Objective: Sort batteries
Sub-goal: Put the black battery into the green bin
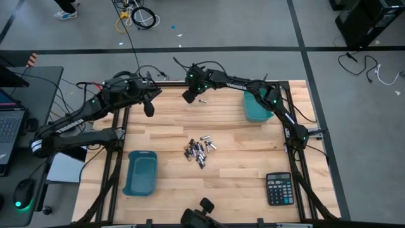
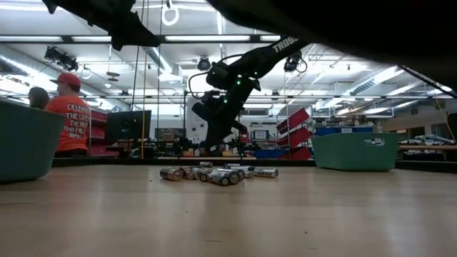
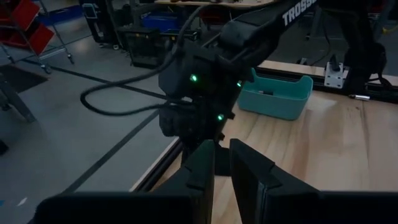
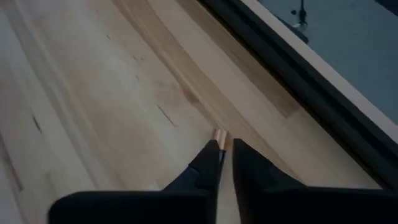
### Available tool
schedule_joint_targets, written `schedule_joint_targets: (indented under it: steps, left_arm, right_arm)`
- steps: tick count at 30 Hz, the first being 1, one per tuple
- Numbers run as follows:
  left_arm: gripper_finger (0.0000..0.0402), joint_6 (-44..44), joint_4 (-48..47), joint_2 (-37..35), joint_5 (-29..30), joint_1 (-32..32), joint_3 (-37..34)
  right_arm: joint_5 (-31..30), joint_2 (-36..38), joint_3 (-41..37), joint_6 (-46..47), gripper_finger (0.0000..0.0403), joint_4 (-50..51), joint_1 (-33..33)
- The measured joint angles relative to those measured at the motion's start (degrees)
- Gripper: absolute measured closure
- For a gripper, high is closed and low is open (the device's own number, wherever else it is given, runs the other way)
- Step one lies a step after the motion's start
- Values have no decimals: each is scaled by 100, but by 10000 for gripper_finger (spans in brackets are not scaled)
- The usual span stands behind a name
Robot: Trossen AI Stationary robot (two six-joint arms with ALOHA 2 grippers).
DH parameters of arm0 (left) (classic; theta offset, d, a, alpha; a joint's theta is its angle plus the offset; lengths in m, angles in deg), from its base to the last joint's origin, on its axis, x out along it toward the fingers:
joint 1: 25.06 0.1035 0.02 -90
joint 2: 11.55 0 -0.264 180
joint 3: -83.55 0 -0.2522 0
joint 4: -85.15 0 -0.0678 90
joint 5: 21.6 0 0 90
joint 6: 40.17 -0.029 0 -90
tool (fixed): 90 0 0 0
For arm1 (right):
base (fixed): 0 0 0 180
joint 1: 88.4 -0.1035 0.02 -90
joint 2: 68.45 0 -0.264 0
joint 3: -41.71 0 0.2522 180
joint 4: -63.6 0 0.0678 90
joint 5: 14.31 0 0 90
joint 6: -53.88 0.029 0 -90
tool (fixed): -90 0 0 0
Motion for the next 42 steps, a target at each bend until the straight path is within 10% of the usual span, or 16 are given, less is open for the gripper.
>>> schedule_joint_targets:
  steps: [17, 42]
  left_arm:
    - [351, -17, -11, 4, -3, 0, 0]
    - [351, -160, -19, 9, -4, 0, 2]
  right_arm:
    - [-391, -267, -2, -20, 201, 46, -171]
    - [790, -373, 81, 554, 243, 26, 186]
